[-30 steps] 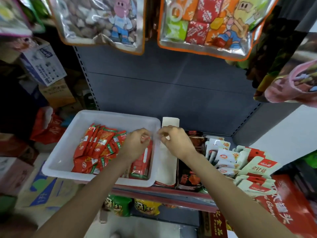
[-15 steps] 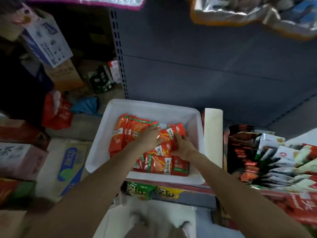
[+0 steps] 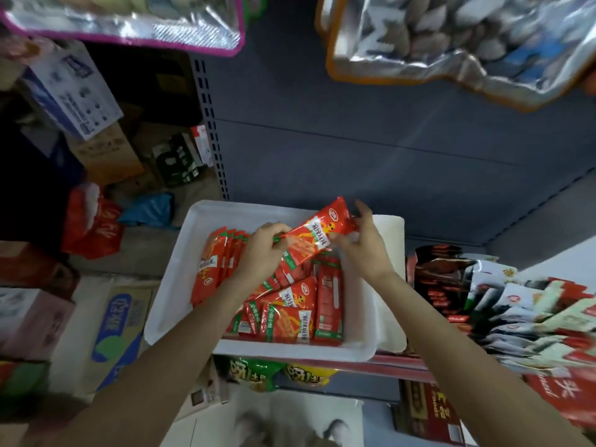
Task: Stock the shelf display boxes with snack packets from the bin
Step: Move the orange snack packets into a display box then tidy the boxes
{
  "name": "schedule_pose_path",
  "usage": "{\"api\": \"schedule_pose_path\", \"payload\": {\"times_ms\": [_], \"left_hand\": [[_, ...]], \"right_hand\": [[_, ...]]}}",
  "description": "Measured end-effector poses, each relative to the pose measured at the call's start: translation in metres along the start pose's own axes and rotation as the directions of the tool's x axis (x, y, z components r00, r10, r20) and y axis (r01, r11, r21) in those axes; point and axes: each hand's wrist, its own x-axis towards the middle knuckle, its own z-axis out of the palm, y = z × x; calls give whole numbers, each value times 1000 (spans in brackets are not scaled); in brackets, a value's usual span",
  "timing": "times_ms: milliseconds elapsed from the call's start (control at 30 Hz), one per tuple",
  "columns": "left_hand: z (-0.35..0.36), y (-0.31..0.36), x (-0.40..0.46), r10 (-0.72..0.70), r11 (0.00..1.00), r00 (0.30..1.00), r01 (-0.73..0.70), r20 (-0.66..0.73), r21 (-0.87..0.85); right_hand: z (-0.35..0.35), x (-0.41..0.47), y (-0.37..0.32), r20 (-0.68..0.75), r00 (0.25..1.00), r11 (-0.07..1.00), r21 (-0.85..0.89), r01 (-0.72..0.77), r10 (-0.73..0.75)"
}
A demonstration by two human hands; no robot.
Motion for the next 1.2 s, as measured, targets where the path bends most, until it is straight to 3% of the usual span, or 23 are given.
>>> {"api": "schedule_pose_path", "payload": {"times_ms": [67,200,300,467,633,733,933,1200], "left_hand": [[2,13,1,-34,994,999,38,35,-98],[27,39,10,-51,975,994,69,93,-213],[53,58,17,-49,959,991,81,125,-272],[90,83,29,-62,989,983,83,170,-121],[110,100,38,-98,994,963,108,252,-26],[117,105,39,-106,994,947,111,302,1],[120,103,41,-117,993,954,113,276,33],[108,97,30,-74,997,982,69,173,36]], "right_hand": [[-19,6,-9,-79,996,993,116,-19,29],[-65,8,-20,10,998,939,337,-60,61],[-98,7,-19,-38,999,944,329,16,-3],[-143,17,-6,-176,979,979,157,126,-98],[-151,25,4,-75,961,945,-218,243,-265],[-144,36,16,64,971,890,-389,237,-230],[-129,49,39,276,961,750,-630,202,-26],[-123,48,44,313,947,682,-679,272,-67]]}}
